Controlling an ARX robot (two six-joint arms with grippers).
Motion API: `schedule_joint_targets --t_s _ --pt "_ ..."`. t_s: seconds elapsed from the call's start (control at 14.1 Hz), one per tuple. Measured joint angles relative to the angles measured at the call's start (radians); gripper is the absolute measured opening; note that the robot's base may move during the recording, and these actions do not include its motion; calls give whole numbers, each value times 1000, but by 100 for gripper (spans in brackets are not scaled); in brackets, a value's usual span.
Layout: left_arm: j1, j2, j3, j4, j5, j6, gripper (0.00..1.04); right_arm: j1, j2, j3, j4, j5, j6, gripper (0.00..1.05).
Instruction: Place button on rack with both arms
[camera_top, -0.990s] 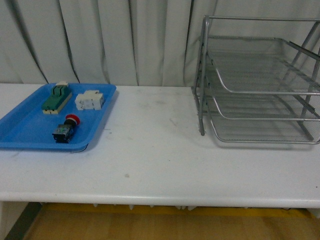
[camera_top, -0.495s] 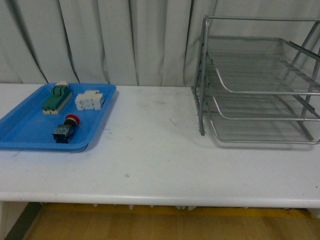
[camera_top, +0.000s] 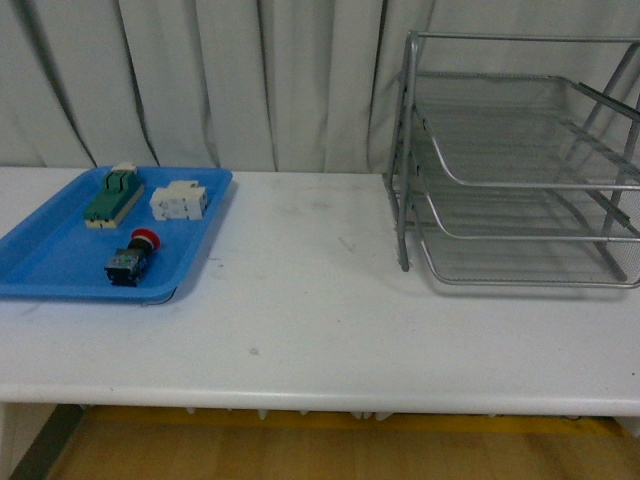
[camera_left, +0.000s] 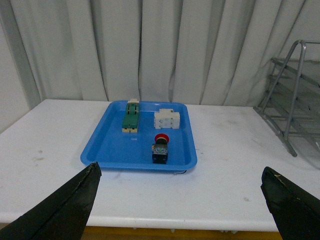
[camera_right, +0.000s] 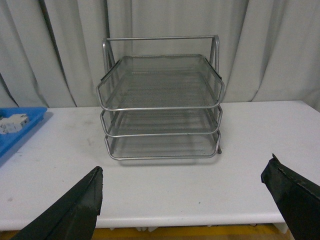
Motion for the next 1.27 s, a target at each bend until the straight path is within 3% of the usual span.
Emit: schedule_joint_targets --t_s 0.5,0.57,0.64,0.78,0.92,0.99,1.27 --pt "0 0 0 0 0 0 98 0 0 0 0 0 0 98" --pt "0 0 0 0 0 0 98 -25 24 19 -66 -68 -23 98" --pt "0 0 0 0 2 0 98 -102 186 51 -8 -185 -84 98" --pt "0 0 0 0 0 0 98 -160 491 145 238 -251 -131 98" --pt "0 0 0 0 0 0 98 -179 822 291 440 -211 -127 98" --pt "0 0 0 0 0 0 98 -178 1132 477 499 -148 -84 98" --pt "0 0 0 0 0 0 98 -194 1490 723 557 -129 86 98"
